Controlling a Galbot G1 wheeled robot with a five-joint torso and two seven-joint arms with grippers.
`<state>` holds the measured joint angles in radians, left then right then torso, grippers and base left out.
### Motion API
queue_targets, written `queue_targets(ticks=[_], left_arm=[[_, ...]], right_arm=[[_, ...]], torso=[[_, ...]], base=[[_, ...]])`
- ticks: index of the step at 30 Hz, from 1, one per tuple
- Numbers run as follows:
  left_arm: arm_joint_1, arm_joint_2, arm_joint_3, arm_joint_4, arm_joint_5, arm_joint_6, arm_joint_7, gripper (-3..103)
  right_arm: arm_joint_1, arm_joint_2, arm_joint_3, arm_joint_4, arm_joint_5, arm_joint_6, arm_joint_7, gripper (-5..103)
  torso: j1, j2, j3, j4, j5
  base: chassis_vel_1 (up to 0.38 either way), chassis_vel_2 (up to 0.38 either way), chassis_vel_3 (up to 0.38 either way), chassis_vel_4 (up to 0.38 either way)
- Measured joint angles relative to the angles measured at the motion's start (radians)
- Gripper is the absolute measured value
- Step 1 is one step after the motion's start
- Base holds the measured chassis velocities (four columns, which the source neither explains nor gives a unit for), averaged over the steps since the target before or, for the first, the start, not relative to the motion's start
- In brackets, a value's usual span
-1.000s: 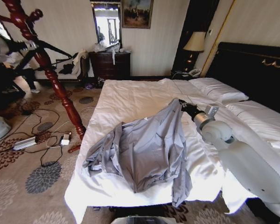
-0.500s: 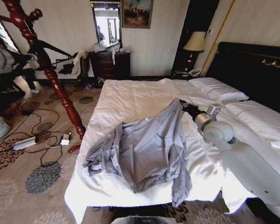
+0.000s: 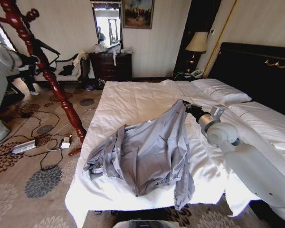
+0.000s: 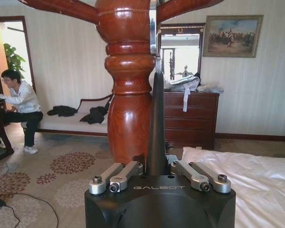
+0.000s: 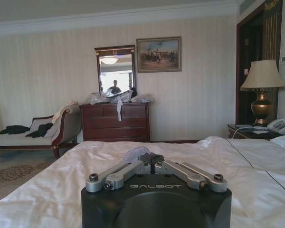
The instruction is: Pick up the clothes from the bed and hang them on the clothes hanger.
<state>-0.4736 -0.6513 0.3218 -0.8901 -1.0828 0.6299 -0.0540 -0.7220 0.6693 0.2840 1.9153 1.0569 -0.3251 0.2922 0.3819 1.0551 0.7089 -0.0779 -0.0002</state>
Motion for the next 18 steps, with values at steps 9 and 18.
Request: queue_targets(ticks=[9, 18], left_arm=[[-0.002, 0.018, -0.011, -0.072, -0.032, -0.009, -0.023, 18], [0.037, 0.055, -0.049, -0.220, -0.075, -0.003, -0.054, 18]], right_arm=[[0.003, -0.003, -0.005, 0.005, 0.001, 0.000, 0.001, 0], [0.008, -0.009, -0.008, 0.011, 0.007, 0.000, 0.006, 0]], torso=[[0.000, 0.000, 0.000, 0.0009, 0.0002], [0.000, 0.000, 0.000, -0.0004, 0.0006]], base=[[0.000, 0.000, 0.000, 0.000], [0.000, 0.000, 0.000, 0.000]])
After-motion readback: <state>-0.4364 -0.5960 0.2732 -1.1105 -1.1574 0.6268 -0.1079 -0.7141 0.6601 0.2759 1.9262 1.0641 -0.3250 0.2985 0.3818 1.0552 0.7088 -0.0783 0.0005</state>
